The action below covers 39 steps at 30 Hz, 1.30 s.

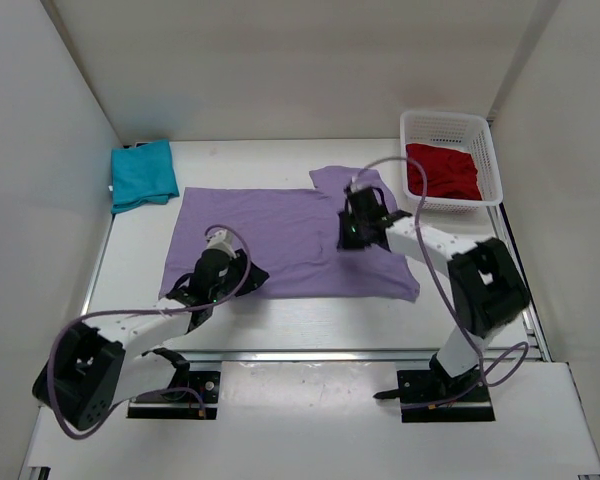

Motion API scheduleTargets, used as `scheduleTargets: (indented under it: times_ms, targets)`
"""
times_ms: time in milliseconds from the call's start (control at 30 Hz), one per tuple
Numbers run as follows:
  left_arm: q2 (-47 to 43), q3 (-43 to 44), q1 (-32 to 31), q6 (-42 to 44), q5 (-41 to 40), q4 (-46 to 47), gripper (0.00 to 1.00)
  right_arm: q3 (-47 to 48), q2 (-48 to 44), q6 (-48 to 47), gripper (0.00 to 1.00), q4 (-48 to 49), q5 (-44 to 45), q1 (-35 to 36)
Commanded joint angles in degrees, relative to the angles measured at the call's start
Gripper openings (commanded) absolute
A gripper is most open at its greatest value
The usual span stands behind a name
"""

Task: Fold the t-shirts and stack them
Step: Fold the flattened tshirt in 1/3 of the way, then grap the side of the flattened tshirt furthest away from the robot with both arms

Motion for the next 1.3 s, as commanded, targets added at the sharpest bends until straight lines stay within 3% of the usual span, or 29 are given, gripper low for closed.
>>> scheduleTargets:
  times_ms: [0, 133, 233, 533, 600, 633, 667, 767, 900, 1000, 1167, 1267]
  targets:
    - [6.1, 5.92, -6.89, 3.26, -2.96, -1.39, 0.4, -11.55, -7.06, 2.81, 0.03, 11.3, -0.56, 1.45]
    - [12.8, 8.83, -9.64, 4.5, -2.53, -2.62, 0.38, -14.75, -6.11, 1.85, 0.0, 9.83, 0.23, 3.13]
    - [14.22, 5.51, -9.11, 3.01, -0.85, -1.14, 0.37, -19.04, -7.59, 2.54, 0.01, 10.07, 0.93, 3.92]
    - [2.64, -9.0, -9.98, -0.77, -2.61, -3.24, 0.37, -28.82, -16.64, 5.89, 0.0, 4.73, 0.84, 9.45]
    - [-0.98, -11.99, -9.99, -3.05, -1.47, -3.77, 0.38, -27.07, -18.75, 5.98, 0.02, 3.32, 0.23, 8.33]
    - [-3.69, -12.61, -10.25, -4.28, -1.73, -3.6, 0.38, -26.01, -19.45, 5.63, 0.09, 3.05, -0.55, 8.14]
    - [-5.54, -12.27, -10.69, -4.47, -1.99, -4.2, 0.41, -23.74, -19.72, 5.02, 0.16, 2.53, -1.43, 6.92]
    - [-7.49, -5.44, -9.9, -1.85, -1.64, -6.84, 0.43, -16.54, -17.28, 2.65, 0.24, 3.05, -1.18, 2.97]
    - [-2.68, 4.16, -5.43, 2.47, -0.07, -8.17, 0.46, -0.39, -7.27, -2.62, 0.19, 1.21, 0.22, -4.76]
    - [1.37, 8.73, -1.21, 3.96, 3.19, -6.32, 0.45, 10.97, 5.54, -4.92, 0.17, 0.86, 3.64, -10.39]
    - [3.14, 8.48, 0.56, 3.96, 4.5, -3.86, 0.46, 30.38, 20.67, -6.94, 0.17, -3.27, 3.56, -16.55]
    - [5.42, 7.69, 0.73, 3.53, 5.48, -2.46, 0.46, 43.29, 29.2, -8.87, 0.14, -11.86, 4.45, -17.52]
